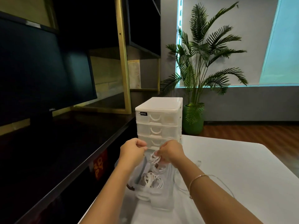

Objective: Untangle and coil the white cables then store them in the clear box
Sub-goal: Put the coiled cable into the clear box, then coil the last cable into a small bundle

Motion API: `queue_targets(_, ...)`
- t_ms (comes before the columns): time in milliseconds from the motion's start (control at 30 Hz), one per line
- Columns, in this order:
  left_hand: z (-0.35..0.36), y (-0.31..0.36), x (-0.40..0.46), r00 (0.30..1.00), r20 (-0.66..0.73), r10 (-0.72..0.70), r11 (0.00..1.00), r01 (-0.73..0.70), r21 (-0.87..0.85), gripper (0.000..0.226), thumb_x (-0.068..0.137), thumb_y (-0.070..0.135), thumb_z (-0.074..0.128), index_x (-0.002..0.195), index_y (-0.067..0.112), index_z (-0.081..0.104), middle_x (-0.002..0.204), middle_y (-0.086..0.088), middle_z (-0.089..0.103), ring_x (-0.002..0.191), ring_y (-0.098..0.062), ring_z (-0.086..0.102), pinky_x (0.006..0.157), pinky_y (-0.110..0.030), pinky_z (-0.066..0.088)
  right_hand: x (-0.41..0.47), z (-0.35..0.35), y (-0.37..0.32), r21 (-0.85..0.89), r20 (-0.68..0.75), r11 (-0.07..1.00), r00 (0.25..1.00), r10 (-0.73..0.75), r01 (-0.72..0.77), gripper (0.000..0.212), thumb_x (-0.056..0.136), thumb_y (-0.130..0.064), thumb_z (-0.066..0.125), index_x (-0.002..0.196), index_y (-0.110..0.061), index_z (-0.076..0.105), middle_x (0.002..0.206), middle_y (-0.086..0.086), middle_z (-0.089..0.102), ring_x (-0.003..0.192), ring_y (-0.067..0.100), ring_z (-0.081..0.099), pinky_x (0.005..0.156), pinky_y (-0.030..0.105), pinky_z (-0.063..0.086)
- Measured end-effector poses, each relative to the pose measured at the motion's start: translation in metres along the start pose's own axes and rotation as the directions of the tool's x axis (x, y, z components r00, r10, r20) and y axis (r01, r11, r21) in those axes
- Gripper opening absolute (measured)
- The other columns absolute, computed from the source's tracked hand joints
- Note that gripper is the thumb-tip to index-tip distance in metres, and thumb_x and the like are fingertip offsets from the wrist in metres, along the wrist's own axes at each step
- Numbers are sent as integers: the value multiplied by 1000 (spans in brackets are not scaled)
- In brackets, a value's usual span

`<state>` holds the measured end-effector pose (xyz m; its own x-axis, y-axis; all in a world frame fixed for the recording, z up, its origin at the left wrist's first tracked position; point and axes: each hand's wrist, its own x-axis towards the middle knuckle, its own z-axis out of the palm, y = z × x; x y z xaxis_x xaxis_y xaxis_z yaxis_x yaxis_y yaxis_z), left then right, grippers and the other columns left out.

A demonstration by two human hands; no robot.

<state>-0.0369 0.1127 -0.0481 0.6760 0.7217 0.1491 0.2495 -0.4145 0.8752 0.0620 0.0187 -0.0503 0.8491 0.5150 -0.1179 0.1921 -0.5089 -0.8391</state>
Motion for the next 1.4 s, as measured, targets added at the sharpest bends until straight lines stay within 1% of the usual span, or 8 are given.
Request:
queue_targets(133,2,-8,2,1000,11,7,1000,-7,26,6,85,16,65,85,21,62,91,-1,66,88,-17,62,84,-29,52,12,16,0,-98,52,991,994,92,-87,26,81,-27,70,65,-10,57,52,3,66,74,19,70,64,24,53)
queue_targets(267,5,-13,2,1000,3,4,999,-4,45,4,86,17,64,87,21,63,91,0,64,90,-17,62,85,-29,52,21,27,3,-270,-1,960,997,73,-71,31,77,-37,72,86,-9,62,94,7,71,88,18,68,55,17,44)
queue_targets(367,6,-15,3,1000,-3,-2,999,2,43,4,86,16,64,87,20,63,93,-1,65,91,-18,62,87,-33,52,22,29,2,-404,-7,913,999,52,-51,29,79,-36,70,78,-11,55,84,6,63,69,16,61,36,17,33)
queue_targets(600,16,-10,2,999,35,10,999,-11,31,10,86,15,64,96,13,65,88,-2,64,85,-17,61,79,-27,51,16,23,-3,-639,55,764,996,-72,90,33,93,-31,49,109,-5,62,102,9,61,109,23,58,83,26,43)
queue_targets(833,34,13,-5,995,93,47,999,-47,-4,11,85,18,66,78,23,59,84,-2,65,80,-18,59,73,-31,48,-10,-36,0,-147,-54,982,990,-131,122,17,80,-18,69,90,-4,71,91,15,73,86,27,70,82,39,57)
queue_targets(933,47,31,-15,991,111,76,997,-76,-5,4,86,18,63,84,20,61,85,-1,64,81,-17,58,72,-27,46,-25,-68,14,-259,15,961,995,-95,96,20,80,-21,70,95,-6,70,96,14,71,87,25,70,80,36,58)
queue_targets(1100,71,49,-32,983,146,109,994,-111,8,5,88,16,61,92,17,64,90,1,62,86,-14,56,73,-22,43,-60,-83,58,-559,378,800,926,12,218,38,73,-31,77,109,-24,68,108,0,69,93,13,61,83,22,49)
queue_targets(1400,146,56,-45,917,380,121,902,-261,344,36,90,-2,46,119,18,56,125,-8,54,111,-23,54,85,-26,46,-85,-136,119,-562,252,797,964,-88,220,25,79,2,64,93,-15,76,96,3,73,68,1,56,71,9,46)
